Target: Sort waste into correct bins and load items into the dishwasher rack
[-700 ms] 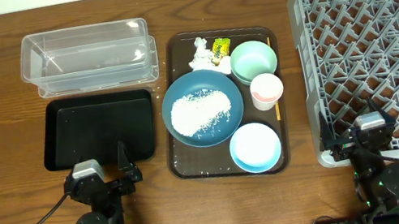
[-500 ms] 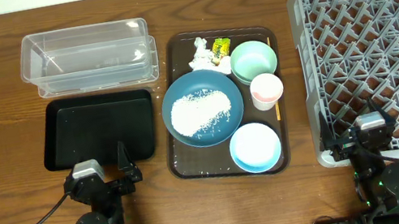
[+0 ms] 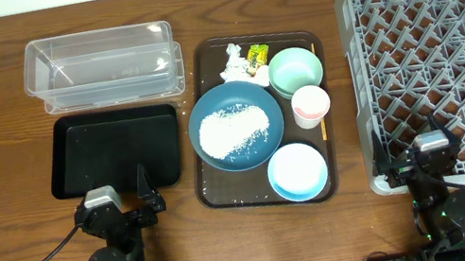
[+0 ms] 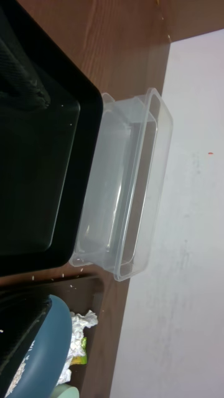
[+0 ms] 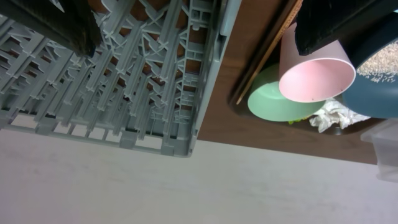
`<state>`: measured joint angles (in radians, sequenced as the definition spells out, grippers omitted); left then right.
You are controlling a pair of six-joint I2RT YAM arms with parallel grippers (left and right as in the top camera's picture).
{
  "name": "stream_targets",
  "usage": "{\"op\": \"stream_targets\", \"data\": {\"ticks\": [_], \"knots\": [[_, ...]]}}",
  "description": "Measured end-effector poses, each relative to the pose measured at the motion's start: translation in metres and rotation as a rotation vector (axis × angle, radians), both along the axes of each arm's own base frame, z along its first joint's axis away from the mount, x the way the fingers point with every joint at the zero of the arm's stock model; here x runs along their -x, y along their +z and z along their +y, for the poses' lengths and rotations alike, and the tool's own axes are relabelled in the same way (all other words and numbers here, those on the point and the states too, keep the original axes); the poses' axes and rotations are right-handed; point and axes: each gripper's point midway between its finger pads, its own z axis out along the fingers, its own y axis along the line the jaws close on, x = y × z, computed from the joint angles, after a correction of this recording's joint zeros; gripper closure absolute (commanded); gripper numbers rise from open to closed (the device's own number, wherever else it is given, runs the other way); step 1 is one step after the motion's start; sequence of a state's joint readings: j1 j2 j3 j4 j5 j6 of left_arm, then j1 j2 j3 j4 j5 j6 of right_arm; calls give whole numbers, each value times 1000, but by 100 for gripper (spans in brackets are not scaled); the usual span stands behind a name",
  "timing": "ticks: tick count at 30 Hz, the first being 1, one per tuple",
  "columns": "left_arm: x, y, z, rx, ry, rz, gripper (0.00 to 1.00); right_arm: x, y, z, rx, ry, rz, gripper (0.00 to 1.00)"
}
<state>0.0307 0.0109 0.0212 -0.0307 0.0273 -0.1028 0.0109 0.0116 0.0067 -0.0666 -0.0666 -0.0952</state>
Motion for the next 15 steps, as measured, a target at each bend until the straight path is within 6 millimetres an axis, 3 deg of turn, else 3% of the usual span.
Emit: {"op": "stream_targets", "data": {"ticks": [15], "knots": [[0,0,0,0,0,0,6,0,0,0,0,0,0,1]]}}
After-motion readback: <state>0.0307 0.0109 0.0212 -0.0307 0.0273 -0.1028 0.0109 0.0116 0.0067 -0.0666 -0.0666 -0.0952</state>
